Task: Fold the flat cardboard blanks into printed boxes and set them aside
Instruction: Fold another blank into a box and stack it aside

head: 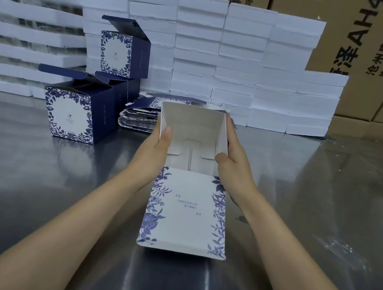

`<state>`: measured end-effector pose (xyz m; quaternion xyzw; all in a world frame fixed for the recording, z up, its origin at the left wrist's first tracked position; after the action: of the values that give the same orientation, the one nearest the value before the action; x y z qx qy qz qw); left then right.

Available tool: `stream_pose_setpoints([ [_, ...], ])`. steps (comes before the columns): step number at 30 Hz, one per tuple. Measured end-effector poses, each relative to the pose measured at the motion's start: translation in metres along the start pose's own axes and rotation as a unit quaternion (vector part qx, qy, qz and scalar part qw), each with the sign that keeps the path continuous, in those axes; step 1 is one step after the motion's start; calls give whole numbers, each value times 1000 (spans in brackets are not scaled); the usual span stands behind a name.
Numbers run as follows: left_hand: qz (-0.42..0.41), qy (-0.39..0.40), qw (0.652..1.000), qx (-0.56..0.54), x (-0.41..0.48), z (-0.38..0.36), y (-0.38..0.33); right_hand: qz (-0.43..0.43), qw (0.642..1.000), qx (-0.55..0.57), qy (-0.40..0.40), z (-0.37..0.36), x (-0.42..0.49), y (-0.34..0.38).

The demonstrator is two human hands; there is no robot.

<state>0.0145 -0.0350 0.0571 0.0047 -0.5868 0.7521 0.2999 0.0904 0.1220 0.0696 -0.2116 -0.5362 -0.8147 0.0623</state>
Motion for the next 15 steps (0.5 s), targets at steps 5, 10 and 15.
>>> stream_pose_setpoints([
  [5,-16,25,998,46,0,4,-1,17,994,103,-41,8,4,-6],
  [10,65,149,975,-151,5,13,-5,48,992,12,-115,25,2,-2],
  [15,21,190,938,-288,3,15,-8,24,955,48,-291,46,4,-1],
])
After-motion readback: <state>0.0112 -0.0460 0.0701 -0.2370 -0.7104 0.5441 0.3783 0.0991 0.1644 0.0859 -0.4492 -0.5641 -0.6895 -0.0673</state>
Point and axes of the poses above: each hand's wrist, its own x-axis towards the middle knuckle, its own z-axis out of the back of the hand, y = z × x, the point moved 2 cm from there along x, towards the middle knuckle, and after that the axes turned 7 degrees about y, right-handed, at the moved point
